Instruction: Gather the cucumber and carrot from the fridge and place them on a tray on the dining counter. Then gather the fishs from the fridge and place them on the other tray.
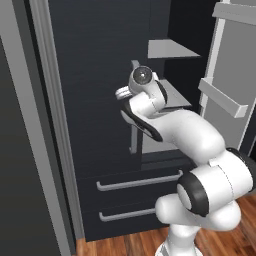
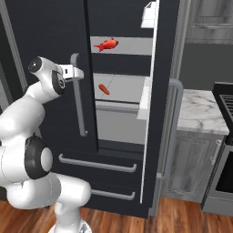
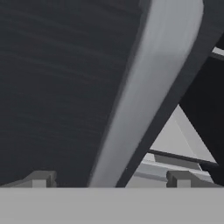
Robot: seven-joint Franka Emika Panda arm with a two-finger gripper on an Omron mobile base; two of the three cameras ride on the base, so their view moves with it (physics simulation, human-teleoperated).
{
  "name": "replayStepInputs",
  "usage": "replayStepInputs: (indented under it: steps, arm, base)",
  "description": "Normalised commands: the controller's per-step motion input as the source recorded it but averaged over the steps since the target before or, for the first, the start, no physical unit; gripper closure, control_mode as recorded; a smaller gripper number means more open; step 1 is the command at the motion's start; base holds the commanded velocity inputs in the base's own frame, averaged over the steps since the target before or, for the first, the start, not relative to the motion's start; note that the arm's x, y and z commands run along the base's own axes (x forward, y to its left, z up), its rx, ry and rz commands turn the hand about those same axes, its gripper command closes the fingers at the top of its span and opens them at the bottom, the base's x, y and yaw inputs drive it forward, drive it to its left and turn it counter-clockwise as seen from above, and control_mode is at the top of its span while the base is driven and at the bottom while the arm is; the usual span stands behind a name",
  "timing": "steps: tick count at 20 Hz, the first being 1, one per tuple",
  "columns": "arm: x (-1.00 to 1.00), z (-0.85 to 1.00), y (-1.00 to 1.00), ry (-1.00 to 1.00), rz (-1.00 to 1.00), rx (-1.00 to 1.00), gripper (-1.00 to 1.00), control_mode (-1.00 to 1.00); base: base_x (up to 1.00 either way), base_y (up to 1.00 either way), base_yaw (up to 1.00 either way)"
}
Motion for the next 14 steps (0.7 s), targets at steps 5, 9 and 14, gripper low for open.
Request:
replayStepInputs:
  steps: [5, 9, 14]
  arm:
    - [0.06, 0.02, 0.04, 0.0, -0.12, 0.06, -1.0, -1.0]
    - [0.06, 0.11, 0.0, 0.0, -0.09, 0.16, -1.0, -1.0]
    - [0.31, 0.14, 0.0, 0.0, -0.01, 0.18, -1.0, -1.0]
  base:
    - [0.0, 0.0, 0.0]
    - [0.0, 0.0, 0.0]
    - [0.0, 0.0, 0.0]
